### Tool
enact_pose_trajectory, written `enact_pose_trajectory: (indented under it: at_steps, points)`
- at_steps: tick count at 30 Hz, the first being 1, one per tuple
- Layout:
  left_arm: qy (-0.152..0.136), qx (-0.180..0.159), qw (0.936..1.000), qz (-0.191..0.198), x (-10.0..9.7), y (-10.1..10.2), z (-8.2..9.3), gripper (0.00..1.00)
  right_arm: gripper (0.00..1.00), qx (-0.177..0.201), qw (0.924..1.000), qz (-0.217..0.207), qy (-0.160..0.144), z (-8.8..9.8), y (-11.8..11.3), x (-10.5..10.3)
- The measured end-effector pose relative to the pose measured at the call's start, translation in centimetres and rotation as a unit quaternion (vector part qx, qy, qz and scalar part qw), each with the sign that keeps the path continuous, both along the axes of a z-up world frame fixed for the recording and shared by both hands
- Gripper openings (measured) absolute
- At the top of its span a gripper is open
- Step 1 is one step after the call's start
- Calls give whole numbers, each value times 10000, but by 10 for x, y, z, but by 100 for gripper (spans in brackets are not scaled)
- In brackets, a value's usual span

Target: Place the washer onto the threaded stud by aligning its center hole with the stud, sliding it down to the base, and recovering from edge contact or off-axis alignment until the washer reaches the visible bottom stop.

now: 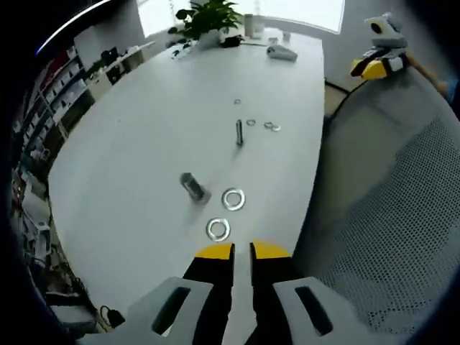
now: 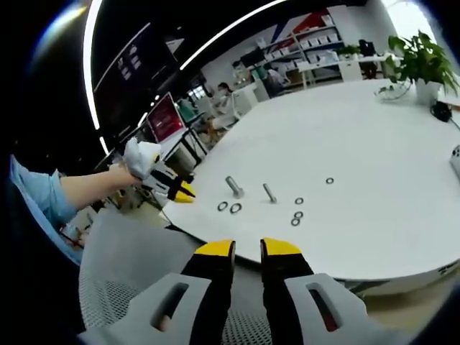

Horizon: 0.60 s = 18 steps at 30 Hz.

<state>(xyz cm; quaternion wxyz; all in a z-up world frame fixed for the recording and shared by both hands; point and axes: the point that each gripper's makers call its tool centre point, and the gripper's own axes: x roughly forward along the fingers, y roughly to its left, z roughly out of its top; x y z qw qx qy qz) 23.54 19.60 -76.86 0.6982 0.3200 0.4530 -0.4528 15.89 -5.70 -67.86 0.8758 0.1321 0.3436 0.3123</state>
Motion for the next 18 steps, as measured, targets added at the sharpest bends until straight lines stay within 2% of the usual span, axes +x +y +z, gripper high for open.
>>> enact_pose_trajectory:
  at_steps: [3, 13, 16, 18]
  points:
    - [84, 110, 9998, -127, 3, -4, -10, 6, 17, -2, 10000, -7, 6, 0, 0, 0]
    - [104, 247, 9992, -285, 25, -11, -28, 12, 17, -15, 10000, -14, 44, -2, -1, 0]
    - [86, 381, 9991, -178, 34, -7, -34, 19, 17, -22, 10000, 5, 22, -2, 0, 1]
    - [212, 432, 9988, -117, 34, -5, -38, 19, 17, -54, 10000, 46, 31, -2, 0, 0]
